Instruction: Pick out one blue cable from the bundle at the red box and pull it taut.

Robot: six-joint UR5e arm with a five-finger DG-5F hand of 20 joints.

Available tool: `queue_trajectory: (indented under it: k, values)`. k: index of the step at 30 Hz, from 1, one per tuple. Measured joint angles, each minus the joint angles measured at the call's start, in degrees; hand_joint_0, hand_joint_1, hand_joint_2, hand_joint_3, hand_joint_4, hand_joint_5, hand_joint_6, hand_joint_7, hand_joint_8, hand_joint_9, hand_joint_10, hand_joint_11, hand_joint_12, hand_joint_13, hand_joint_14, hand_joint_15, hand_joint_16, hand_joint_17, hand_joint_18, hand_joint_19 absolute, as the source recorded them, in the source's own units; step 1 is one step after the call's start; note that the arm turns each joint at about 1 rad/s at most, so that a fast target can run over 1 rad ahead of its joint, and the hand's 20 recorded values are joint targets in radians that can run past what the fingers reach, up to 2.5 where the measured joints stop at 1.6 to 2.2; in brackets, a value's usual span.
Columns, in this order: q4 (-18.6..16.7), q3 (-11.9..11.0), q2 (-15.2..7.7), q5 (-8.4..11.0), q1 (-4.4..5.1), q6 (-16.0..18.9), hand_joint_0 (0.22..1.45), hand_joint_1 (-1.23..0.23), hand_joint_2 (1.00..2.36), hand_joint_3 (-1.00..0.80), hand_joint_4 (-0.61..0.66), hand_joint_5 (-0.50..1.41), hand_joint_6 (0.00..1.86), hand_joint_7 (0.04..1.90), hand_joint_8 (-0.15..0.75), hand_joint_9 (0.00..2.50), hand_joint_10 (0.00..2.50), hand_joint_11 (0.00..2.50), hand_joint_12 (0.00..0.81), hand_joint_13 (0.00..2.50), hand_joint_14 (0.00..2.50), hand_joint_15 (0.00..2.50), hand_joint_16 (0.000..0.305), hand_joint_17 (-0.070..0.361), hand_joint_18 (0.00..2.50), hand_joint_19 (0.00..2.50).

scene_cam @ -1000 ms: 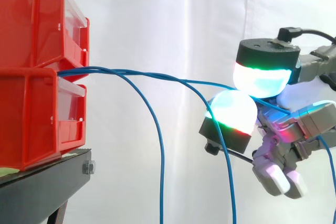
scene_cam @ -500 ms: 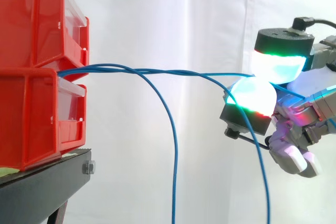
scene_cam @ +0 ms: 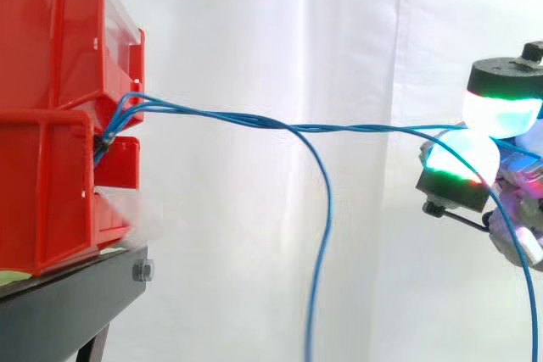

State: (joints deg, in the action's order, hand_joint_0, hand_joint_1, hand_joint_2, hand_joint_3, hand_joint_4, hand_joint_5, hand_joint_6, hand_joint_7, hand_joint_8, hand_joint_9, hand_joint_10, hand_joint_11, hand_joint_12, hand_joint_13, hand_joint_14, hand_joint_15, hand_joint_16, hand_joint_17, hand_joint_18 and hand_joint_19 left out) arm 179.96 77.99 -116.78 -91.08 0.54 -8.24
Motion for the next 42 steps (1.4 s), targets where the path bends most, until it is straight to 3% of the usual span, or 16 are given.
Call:
queue_trajectory:
  k: [3, 8, 17, 42]
  values:
    - [-0.7, 0.8, 0.5, 2.53, 0.19, -0.2, 0.74, -0.78, 1.02, -0.15, -0.15, -0.13, 0.97, 0.84, 0.281, 1.39, 0.02, 1.25, 0.404, 0.86, 0.02, 0.59, 0.053, 0.119, 0.72, 0.80]
    - [-2.3, 1.1, 0.6, 3.84, 0.49, -1.3, 0.74, -0.78, 1.02, -0.15, -0.15, -0.13, 0.97, 0.84, 0.276, 1.38, 0.02, 1.25, 0.403, 0.86, 0.02, 0.59, 0.053, 0.118, 0.72, 0.80]
    - [-5.2, 1.2, 0.6, 4.10, 0.59, -3.3, 0.75, -0.79, 1.02, -0.15, -0.15, -0.13, 0.97, 0.85, 0.276, 1.38, 0.02, 1.25, 0.406, 0.85, 0.02, 0.59, 0.053, 0.119, 0.72, 0.79]
    - [-5.3, 1.2, 0.6, 4.16, 0.55, -3.5, 0.75, -0.79, 1.02, -0.14, -0.17, -0.13, 0.97, 0.85, 0.273, 1.38, 0.02, 1.21, 0.398, 0.85, 0.02, 0.59, 0.051, 0.115, 0.68, 0.78]
